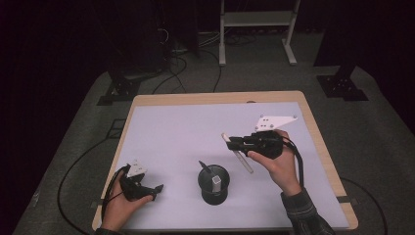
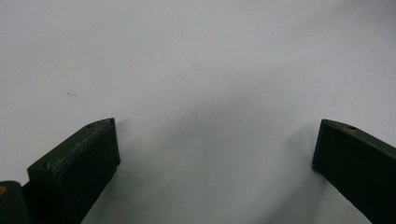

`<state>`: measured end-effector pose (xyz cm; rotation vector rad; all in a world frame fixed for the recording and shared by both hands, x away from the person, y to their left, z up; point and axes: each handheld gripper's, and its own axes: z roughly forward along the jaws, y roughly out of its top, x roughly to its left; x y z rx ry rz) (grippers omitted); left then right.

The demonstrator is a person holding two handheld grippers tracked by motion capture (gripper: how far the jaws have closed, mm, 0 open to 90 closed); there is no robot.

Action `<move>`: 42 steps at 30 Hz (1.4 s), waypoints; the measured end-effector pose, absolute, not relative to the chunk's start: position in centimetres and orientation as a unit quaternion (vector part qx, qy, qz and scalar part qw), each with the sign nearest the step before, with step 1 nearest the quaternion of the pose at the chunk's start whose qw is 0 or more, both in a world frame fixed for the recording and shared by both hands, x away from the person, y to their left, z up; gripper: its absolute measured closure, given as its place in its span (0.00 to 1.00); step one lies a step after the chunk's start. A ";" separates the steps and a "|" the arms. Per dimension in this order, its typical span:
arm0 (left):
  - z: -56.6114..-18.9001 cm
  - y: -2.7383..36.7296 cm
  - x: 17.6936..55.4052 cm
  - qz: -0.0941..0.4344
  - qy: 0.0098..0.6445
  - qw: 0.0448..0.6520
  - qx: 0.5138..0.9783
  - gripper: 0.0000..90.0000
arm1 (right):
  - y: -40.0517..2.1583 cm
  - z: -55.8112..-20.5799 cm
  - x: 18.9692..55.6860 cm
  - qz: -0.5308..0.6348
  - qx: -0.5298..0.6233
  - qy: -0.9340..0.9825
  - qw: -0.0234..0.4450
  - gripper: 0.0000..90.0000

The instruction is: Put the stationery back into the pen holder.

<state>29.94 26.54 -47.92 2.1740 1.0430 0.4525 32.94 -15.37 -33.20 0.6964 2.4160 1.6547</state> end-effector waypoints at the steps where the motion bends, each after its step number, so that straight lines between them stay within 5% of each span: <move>1: -47.9 26.5 29.9 0.174 0.400 0.337 0.834 0.00 | -15.1 -33.0 32.8 0.553 0.224 0.800 0.063 0.87; 42: -47.9 26.6 29.9 0.173 0.399 0.335 0.836 0.00 | -8.2 -34.0 31.1 0.581 0.152 0.799 0.013 0.87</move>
